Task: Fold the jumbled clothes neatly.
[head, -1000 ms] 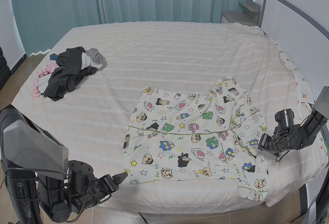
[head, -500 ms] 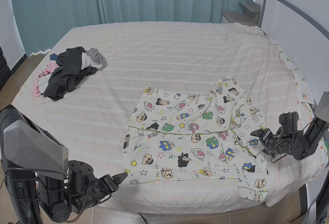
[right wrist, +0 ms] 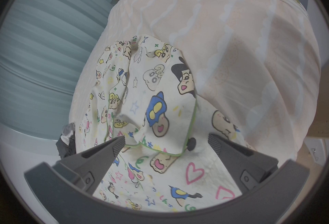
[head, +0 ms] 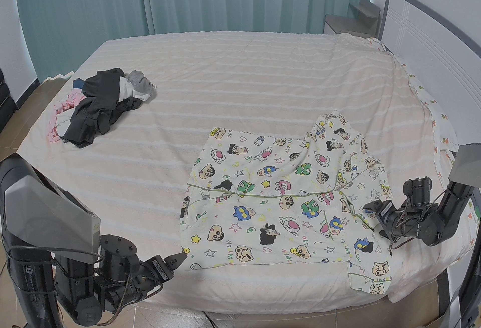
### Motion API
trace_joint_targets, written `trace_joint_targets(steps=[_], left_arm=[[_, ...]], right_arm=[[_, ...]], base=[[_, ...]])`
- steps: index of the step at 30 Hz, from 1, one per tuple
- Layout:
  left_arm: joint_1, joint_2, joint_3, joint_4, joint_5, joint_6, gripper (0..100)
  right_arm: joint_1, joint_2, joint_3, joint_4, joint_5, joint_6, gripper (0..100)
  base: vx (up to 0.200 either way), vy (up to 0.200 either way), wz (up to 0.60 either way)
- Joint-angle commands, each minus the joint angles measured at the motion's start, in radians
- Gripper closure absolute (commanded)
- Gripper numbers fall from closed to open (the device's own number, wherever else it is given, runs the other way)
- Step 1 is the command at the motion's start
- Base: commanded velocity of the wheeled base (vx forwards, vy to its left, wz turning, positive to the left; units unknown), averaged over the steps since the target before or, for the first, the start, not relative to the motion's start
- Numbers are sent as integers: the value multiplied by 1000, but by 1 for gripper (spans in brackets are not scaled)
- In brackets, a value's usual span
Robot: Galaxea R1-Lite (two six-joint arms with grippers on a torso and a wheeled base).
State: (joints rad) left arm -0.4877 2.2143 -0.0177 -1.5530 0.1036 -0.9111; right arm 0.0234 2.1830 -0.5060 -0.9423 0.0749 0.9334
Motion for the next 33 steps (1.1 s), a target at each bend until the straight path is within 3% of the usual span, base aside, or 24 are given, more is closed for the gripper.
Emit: trace_joint_targets(steps=[1, 10, 11, 27, 33], left_arm=[[0, 1, 15, -18, 1, 0, 0], [0, 1, 15, -18, 1, -2, 0], [0, 1, 15, -18, 1, -2, 0], [0, 1, 15, -18, 1, 0, 0], [0, 1, 15, -18, 1, -2, 0]], right_arm=[[3, 14, -3, -56, 0, 33, 0], [26, 118, -42, -150, -10, 39, 0], [26, 116, -43, -159, -9, 39, 100], [33, 89, -42, -262, -46, 31, 100], [44, 90, -55, -328, -46, -18, 100]], base=[[0, 0, 0], [0, 0, 0], [0, 0, 0], [0, 0, 0], [0, 0, 0]])
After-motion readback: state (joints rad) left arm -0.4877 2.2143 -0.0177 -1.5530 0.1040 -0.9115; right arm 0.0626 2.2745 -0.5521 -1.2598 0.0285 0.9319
